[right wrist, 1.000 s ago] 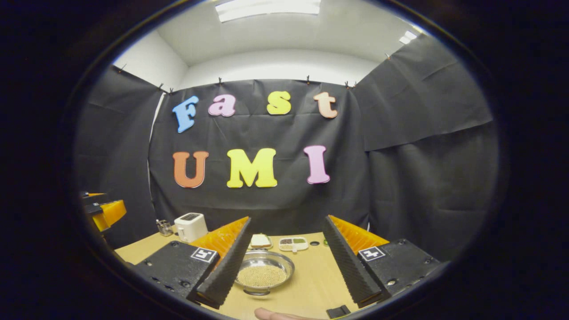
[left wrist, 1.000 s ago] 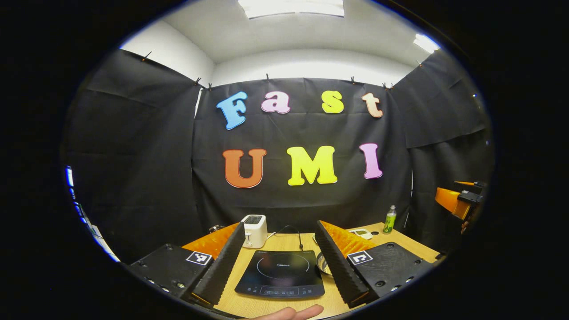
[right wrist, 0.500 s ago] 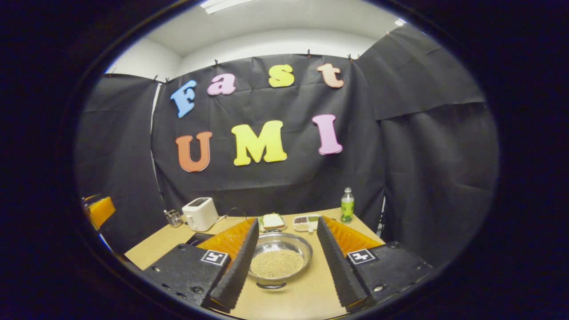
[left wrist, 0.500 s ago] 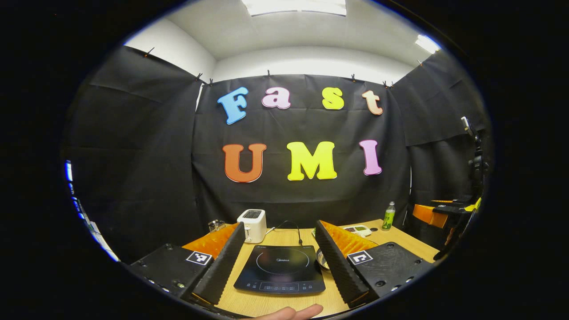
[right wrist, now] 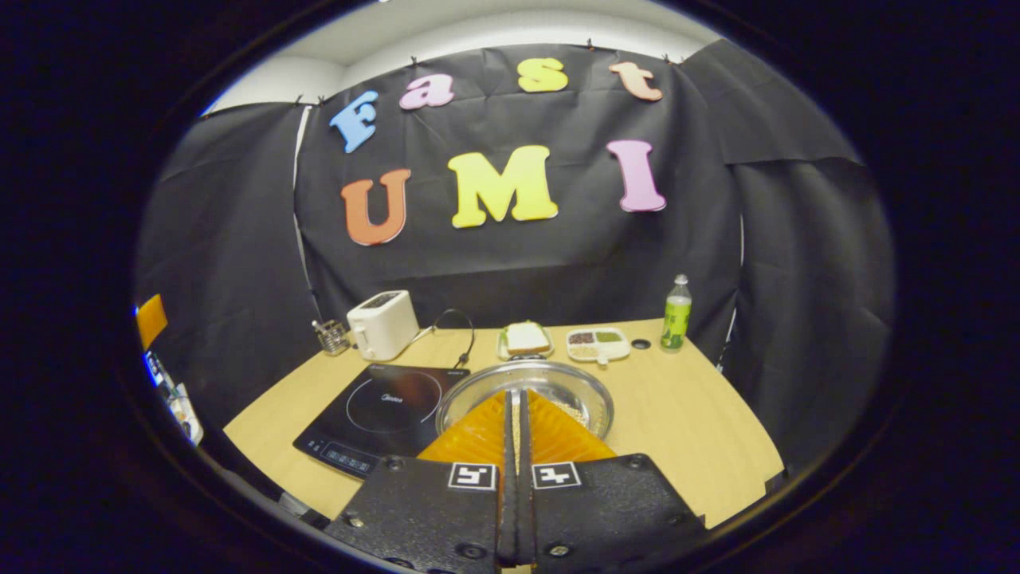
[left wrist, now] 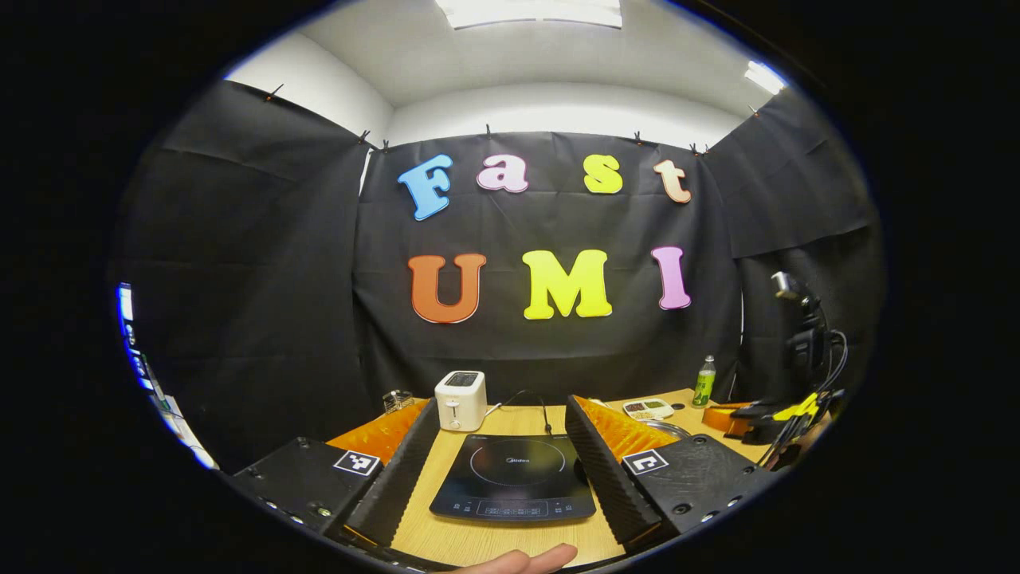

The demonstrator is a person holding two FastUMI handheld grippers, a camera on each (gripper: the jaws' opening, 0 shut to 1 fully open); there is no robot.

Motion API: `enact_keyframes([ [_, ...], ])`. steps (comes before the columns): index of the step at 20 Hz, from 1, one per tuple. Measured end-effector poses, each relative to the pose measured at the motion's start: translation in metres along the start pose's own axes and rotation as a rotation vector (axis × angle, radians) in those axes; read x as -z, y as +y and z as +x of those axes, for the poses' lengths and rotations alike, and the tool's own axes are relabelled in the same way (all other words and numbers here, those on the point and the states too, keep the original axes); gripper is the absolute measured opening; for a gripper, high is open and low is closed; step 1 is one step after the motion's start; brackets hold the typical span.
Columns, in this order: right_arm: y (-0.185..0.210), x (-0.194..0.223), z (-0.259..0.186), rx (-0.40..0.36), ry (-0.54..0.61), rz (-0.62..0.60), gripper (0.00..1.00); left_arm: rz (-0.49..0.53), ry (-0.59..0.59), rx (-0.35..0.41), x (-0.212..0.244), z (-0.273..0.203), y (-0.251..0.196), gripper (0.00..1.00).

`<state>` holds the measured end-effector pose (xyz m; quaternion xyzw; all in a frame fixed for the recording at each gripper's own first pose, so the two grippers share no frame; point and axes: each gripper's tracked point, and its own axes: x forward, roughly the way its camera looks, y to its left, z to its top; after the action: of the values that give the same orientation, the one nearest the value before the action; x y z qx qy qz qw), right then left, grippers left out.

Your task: First push the handle of the pot to place it horizontally, then grasp the pot with both hands and set it on the induction cooktop.

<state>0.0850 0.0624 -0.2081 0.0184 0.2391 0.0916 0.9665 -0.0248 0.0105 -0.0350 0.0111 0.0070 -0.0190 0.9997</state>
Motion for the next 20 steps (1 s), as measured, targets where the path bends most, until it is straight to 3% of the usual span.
enact_keyframes([
  [5,0.023,0.051,0.034,-0.021,0.174,-0.028,0.04,-0.023,-0.001,-0.017,0.004,-0.002,0.011,0.95],
  [8,0.035,0.081,0.046,-0.031,0.291,0.018,0.0,-0.036,0.002,-0.024,0.007,-0.004,0.016,0.95],
  [10,0.035,0.1,0.05,-0.005,0.374,0.038,0.04,-0.031,0.0,-0.029,0.007,-0.006,0.02,0.95],
  [12,0.044,0.113,0.057,-0.032,0.437,0.082,0.04,-0.025,-0.002,-0.028,0.008,-0.007,0.019,0.95],
  [15,0.05,0.134,0.063,-0.055,0.506,0.106,0.02,-0.017,-0.001,-0.023,0.009,-0.007,0.017,0.95],
  [20,0.042,0.15,0.07,-0.006,0.563,0.111,0.0,0.002,0.005,-0.013,0.013,-0.004,0.01,0.95],
])
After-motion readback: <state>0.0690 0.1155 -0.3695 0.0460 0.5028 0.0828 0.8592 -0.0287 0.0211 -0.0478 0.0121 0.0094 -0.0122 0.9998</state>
